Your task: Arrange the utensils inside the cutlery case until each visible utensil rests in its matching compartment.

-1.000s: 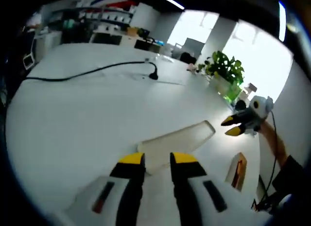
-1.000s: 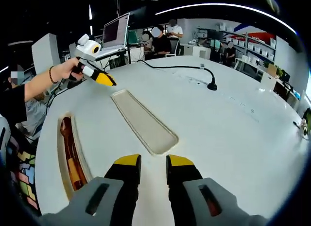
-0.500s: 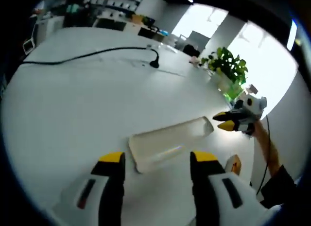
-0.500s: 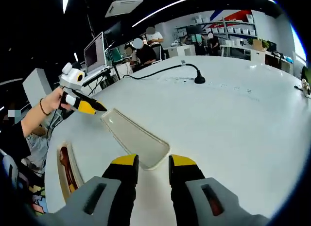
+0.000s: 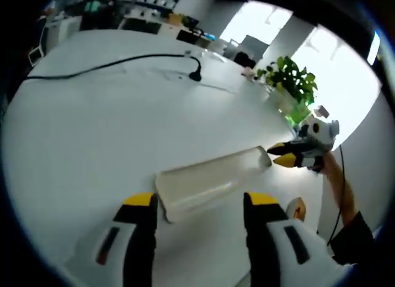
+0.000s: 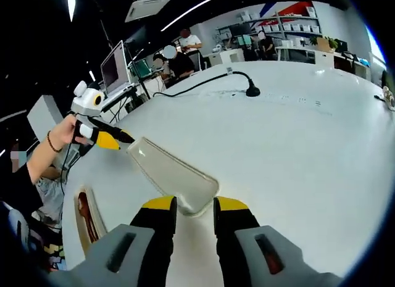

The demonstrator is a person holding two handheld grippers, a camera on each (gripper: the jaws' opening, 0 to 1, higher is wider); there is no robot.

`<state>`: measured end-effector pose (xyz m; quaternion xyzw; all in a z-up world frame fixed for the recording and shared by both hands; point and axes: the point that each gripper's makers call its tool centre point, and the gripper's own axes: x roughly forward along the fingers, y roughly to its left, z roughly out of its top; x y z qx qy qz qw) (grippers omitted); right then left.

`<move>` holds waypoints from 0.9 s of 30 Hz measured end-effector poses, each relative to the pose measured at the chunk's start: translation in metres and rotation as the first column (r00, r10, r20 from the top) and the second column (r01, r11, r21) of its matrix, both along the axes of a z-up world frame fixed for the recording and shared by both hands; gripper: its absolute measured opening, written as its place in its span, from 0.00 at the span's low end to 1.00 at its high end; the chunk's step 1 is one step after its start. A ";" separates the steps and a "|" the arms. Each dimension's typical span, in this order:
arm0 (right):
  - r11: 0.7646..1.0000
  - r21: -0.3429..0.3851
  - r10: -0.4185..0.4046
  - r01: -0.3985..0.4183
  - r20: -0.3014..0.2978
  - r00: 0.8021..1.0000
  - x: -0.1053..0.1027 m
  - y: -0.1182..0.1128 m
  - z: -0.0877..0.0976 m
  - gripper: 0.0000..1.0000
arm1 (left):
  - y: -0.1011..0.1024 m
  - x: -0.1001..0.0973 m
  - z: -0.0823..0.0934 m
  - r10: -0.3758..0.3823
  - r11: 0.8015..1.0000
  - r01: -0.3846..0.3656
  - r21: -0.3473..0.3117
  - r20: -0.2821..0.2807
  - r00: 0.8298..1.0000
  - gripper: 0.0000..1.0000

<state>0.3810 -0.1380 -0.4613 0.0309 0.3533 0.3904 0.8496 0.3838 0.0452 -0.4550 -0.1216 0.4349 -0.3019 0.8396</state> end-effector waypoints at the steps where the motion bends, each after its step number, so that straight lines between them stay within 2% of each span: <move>1: 1.000 -0.002 -0.001 0.001 -0.002 1.000 0.002 0.000 -0.001 0.24 | -0.001 -0.002 0.000 0.000 1.000 0.000 -0.003 -0.006 1.000 0.60; 4: 1.000 0.000 -0.014 0.014 -0.035 0.999 0.002 -0.001 -0.006 0.23 | -0.002 -0.002 0.000 0.009 1.000 -0.009 -0.011 -0.016 1.000 0.60; 5: 1.000 0.012 -0.004 0.004 0.002 1.000 0.010 -0.002 -0.004 0.22 | -0.002 -0.002 0.000 0.012 1.000 -0.012 -0.011 -0.016 1.000 0.59; 7: 0.998 0.044 -0.042 0.044 -0.039 0.998 0.010 -0.005 -0.002 0.20 | -0.001 -0.001 0.000 0.025 0.999 -0.025 -0.025 -0.021 0.999 0.58; 9: 0.997 0.048 -0.056 0.058 -0.047 0.997 0.011 -0.010 -0.001 0.13 | 0.004 0.009 0.005 0.066 0.993 -0.071 -0.097 -0.053 0.996 0.57; 11: 0.993 0.078 -0.087 0.092 -0.057 0.995 0.014 -0.015 -0.002 0.08 | 0.009 0.013 0.006 0.090 0.986 -0.100 -0.136 -0.078 0.993 0.54; 15: 0.990 0.099 -0.092 0.099 -0.068 0.993 0.014 -0.017 -0.001 0.05 | 0.013 0.016 0.007 0.114 0.967 -0.135 -0.214 -0.110 0.987 0.50; 16: 0.990 0.096 -0.095 0.102 -0.069 0.993 0.014 -0.018 0.000 0.05 | 0.013 0.016 0.009 0.105 0.961 -0.136 -0.241 -0.137 0.985 0.51; 17: 0.991 0.088 -0.096 0.102 -0.070 0.993 0.013 -0.016 -0.001 0.05 | 0.018 0.022 0.009 0.114 0.961 -0.142 -0.237 -0.125 0.986 0.51; 21: 0.994 0.043 -0.094 0.096 -0.053 0.994 0.012 -0.016 -0.001 0.04 | 0.015 0.018 0.008 0.114 0.963 -0.139 -0.229 -0.119 0.986 0.48; 24: 0.995 0.022 -0.099 0.100 -0.048 0.994 0.011 -0.016 -0.001 0.04 | 0.026 0.024 0.011 0.108 0.966 -0.133 -0.220 -0.124 0.986 0.43; 25: 0.997 0.005 -0.073 0.073 -0.037 0.997 0.011 -0.015 -0.001 0.04 | 0.028 0.024 0.011 0.108 0.968 -0.134 -0.213 -0.129 0.986 0.41; 27: 0.997 0.014 -0.077 0.077 -0.047 0.996 0.013 -0.016 -0.001 0.04 | 0.031 0.026 0.013 0.099 0.972 -0.121 -0.202 -0.117 0.988 0.42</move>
